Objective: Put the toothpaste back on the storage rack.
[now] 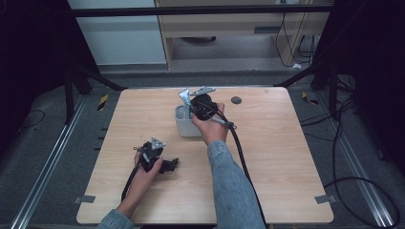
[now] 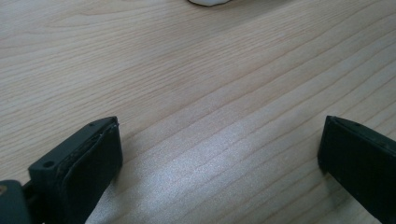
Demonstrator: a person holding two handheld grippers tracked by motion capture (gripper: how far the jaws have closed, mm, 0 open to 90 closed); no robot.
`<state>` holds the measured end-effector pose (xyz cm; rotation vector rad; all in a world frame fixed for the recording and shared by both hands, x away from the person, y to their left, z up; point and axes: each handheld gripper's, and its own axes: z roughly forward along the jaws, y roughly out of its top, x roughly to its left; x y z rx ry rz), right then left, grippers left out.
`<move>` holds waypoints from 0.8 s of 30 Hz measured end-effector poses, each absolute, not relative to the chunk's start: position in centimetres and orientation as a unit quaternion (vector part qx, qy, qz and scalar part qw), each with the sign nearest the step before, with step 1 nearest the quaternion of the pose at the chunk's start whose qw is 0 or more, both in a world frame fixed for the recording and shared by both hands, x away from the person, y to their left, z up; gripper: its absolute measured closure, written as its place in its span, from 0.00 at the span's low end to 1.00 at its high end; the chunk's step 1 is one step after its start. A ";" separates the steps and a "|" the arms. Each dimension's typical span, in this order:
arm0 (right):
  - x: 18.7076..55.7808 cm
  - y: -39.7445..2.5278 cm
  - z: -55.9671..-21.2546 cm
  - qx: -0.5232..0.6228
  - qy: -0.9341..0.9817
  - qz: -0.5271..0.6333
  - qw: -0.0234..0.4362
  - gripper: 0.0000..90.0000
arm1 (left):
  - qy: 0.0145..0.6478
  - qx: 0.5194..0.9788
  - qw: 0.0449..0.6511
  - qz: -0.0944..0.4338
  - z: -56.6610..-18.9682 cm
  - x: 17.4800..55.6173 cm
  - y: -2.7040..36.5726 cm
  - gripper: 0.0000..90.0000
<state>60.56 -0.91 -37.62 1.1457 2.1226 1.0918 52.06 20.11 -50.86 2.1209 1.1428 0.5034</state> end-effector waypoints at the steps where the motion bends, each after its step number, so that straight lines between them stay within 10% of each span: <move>1: 60.5 -0.9 -37.6 0.418 0.778 0.400 0.246 0.85 | 0.438 0.812 0.334 0.193 -50.9 52.1 20.1 0.00; 24: 59.5 -1.7 -36.6 0.407 0.781 0.402 0.250 0.84 | 0.438 0.812 0.334 0.193 -50.9 52.1 20.1 0.00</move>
